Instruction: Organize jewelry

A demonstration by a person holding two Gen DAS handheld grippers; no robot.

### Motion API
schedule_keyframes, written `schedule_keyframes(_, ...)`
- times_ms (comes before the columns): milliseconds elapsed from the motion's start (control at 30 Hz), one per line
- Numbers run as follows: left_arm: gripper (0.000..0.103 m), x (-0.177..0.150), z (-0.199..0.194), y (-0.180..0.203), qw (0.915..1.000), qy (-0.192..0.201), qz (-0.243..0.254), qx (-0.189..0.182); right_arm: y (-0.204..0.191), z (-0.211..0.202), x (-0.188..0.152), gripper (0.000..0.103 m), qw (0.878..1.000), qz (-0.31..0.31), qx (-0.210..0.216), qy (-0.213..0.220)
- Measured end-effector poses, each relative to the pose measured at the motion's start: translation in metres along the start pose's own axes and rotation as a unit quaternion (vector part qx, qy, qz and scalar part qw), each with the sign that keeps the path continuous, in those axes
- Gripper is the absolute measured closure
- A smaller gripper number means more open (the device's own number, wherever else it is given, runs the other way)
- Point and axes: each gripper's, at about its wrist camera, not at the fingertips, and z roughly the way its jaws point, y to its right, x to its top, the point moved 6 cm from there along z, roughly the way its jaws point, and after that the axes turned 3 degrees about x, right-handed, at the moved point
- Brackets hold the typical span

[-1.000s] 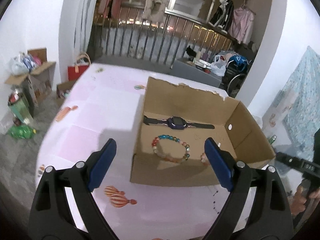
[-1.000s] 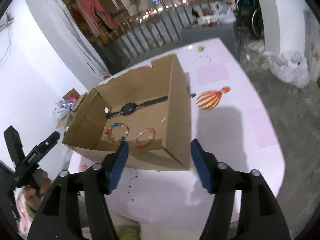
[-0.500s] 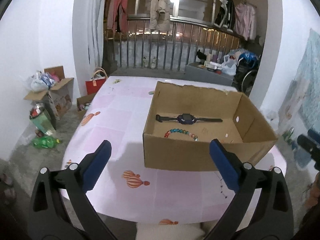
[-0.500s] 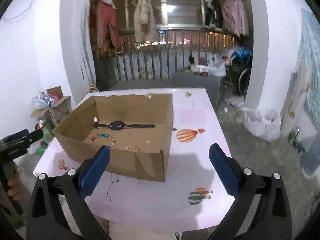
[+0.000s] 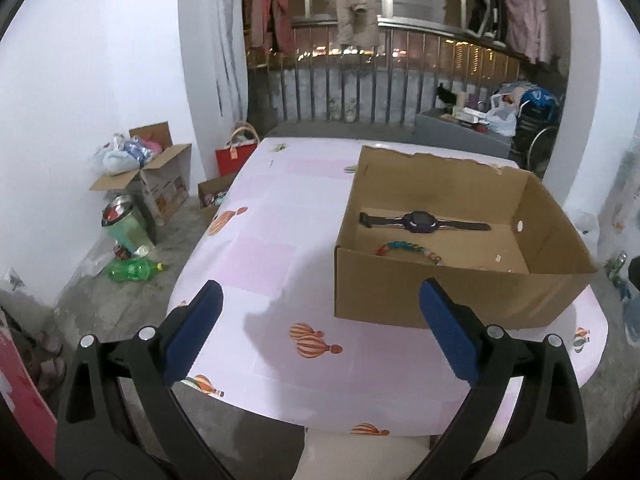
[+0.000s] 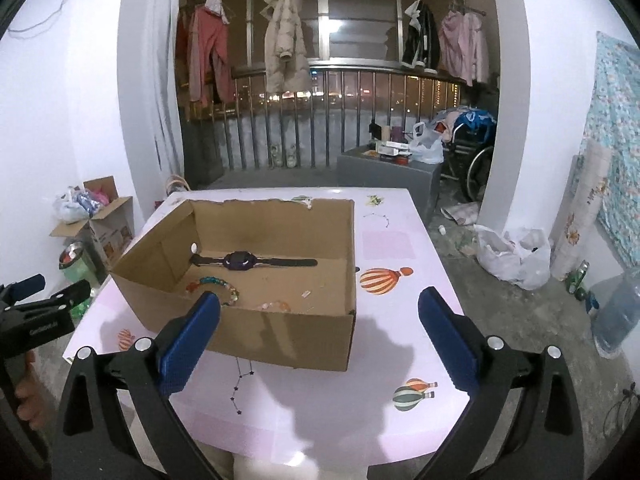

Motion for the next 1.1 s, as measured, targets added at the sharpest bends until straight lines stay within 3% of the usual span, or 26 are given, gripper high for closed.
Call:
schedule_keyframes(133, 0.008, 0.003, 0.004, 0.002, 0.9999, -0.012, -0.003, -0.008, -0.002, 0.002, 0.008, 0.006, 1.0, -0.002, -0.015, -0.001)
schedule_keyframes(267, 0.008, 0.007, 0.003, 0.013, 0.9996, -0.011, 0.023, -0.007, 0.002, 0.004, 0.013, 0.006, 1.0, 0.007, -0.024, 0.002)
schedule_keyframes(467, 0.008, 0.006, 0.012, 0.035, 0.9983, -0.033, 0.039, -0.028, -0.001, 0.016, 0.001, 0.006, 0.999, -0.009, -0.037, -0.018)
schedule_keyframes(767, 0.008, -0.009, 0.024, 0.055, 0.9956, -0.067, 0.057, -0.033, 0.004, 0.047, -0.032, 0.006, 0.994, 0.033, -0.018, -0.1)
schedule_keyframes(1100, 0.008, -0.003, 0.028, 0.049, 0.996, -0.07, 0.046, -0.03, -0.003, 0.056, -0.033, 0.006, 0.993, 0.035, -0.008, -0.111)
